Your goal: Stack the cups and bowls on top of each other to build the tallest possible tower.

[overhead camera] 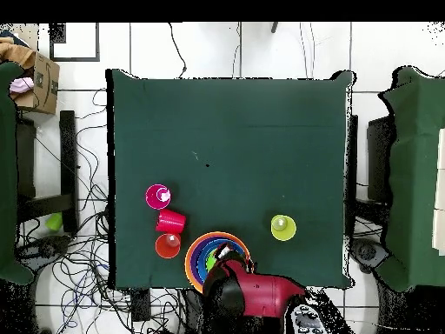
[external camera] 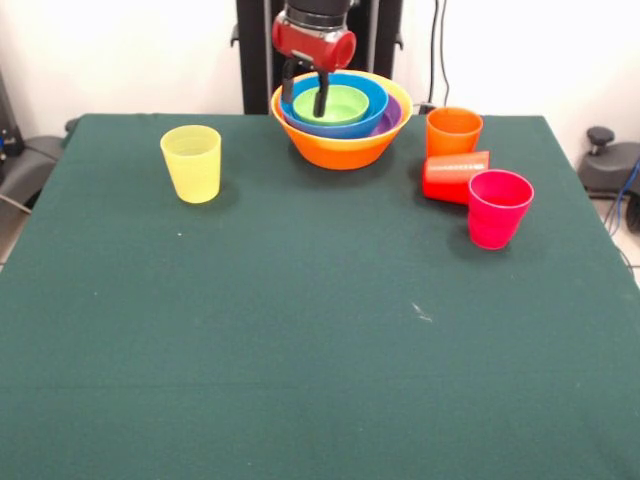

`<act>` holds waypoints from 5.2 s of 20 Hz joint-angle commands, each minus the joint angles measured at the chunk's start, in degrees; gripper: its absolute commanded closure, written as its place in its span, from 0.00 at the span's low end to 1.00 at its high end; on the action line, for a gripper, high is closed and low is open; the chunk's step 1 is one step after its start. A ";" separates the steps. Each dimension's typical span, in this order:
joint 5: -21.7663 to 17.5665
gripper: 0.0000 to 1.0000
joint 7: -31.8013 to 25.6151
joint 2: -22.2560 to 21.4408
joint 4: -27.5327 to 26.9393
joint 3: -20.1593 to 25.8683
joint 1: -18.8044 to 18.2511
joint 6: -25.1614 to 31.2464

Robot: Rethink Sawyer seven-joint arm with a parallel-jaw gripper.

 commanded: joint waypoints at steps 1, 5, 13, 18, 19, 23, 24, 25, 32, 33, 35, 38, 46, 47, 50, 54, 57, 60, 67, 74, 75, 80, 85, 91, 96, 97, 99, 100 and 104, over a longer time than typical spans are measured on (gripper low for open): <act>5.06 0.00 4.52 -4.27 -1.18 8.77 0.20 10.32; 6.96 0.00 4.42 -8.46 0.16 9.57 1.12 13.94; 5.52 0.00 -0.97 -7.95 -6.69 10.26 -1.95 18.61; 4.14 0.00 -3.42 -4.53 -13.22 10.64 -5.92 20.42; 3.86 0.00 -3.67 -4.26 -13.96 10.77 -6.69 20.71; 3.33 0.00 -3.70 -1.70 -17.83 10.15 -9.28 21.29; 3.24 0.00 -3.69 -1.06 -18.82 9.96 -9.79 21.48; 3.14 0.00 -3.69 -0.43 -19.81 9.78 -10.29 21.66; 2.34 0.00 -3.80 3.45 -24.95 9.87 -12.88 21.14; 2.25 0.00 -3.74 3.50 -24.99 9.98 -12.96 21.12; 2.31 0.00 -3.82 3.36 -25.02 10.54 -13.16 21.45; 2.33 0.00 -3.05 3.14 -24.20 10.74 -12.66 21.11; 3.44 0.00 -0.95 2.95 -21.53 11.28 -11.14 20.89; 3.52 0.00 -0.71 2.81 -21.48 10.89 -10.64 21.11; 3.82 0.00 -0.12 2.06 -20.88 9.96 -9.57 21.92; 3.62 0.00 -0.29 3.19 -21.60 10.19 -9.83 21.05; 3.50 0.00 -0.27 3.95 -21.84 10.29 -10.01 20.29; 4.14 0.00 0.01 3.69 -20.86 11.03 -10.44 20.69; 4.07 0.00 1.41 4.32 -20.07 9.61 -8.82 19.69; 3.53 0.00 1.00 2.33 -15.43 10.51 -10.13 19.37; 3.40 0.00 0.85 2.08 -15.18 10.54 -10.26 19.31; 2.69 0.00 0.93 1.95 -13.90 9.47 -9.92 18.56; 1.83 0.00 0.45 2.40 -12.92 9.73 -10.91 16.94; -0.16 0.00 0.16 6.81 -15.49 8.22 -11.27 12.76; -1.48 0.00 0.31 10.28 -17.45 7.78 -11.92 9.21; -1.64 0.00 0.31 10.81 -17.74 7.76 -12.01 8.88; -1.93 0.00 0.42 11.60 -18.16 7.74 -12.13 8.21; -2.08 0.00 0.57 11.90 -18.29 7.49 -11.96 7.88; -2.92 0.00 0.88 13.05 -18.98 6.06 -11.34 6.48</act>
